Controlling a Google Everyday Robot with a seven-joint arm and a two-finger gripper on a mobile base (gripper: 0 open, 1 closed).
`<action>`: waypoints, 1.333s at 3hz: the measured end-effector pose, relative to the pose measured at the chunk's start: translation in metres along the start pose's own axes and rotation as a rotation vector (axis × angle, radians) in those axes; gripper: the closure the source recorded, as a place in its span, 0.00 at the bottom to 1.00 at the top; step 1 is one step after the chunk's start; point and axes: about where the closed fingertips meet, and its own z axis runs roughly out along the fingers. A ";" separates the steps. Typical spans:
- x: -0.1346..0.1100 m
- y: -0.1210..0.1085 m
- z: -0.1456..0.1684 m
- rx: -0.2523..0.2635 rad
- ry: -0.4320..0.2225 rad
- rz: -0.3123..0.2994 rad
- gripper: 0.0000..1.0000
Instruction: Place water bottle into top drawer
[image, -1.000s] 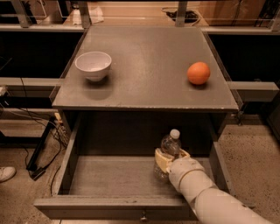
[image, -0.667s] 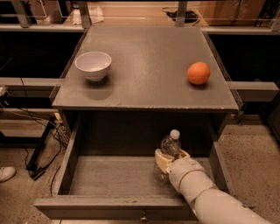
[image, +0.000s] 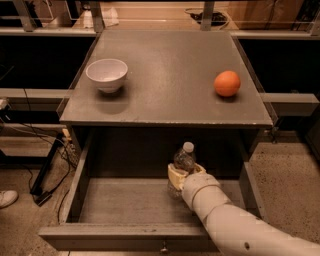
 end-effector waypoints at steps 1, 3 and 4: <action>-0.004 0.002 0.004 0.001 -0.025 0.002 1.00; 0.019 0.001 -0.015 0.049 -0.049 0.054 1.00; 0.021 0.002 -0.018 0.041 -0.044 0.065 1.00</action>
Offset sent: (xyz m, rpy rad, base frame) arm -0.0203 -0.0033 -0.0136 0.0508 -0.0273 -0.0824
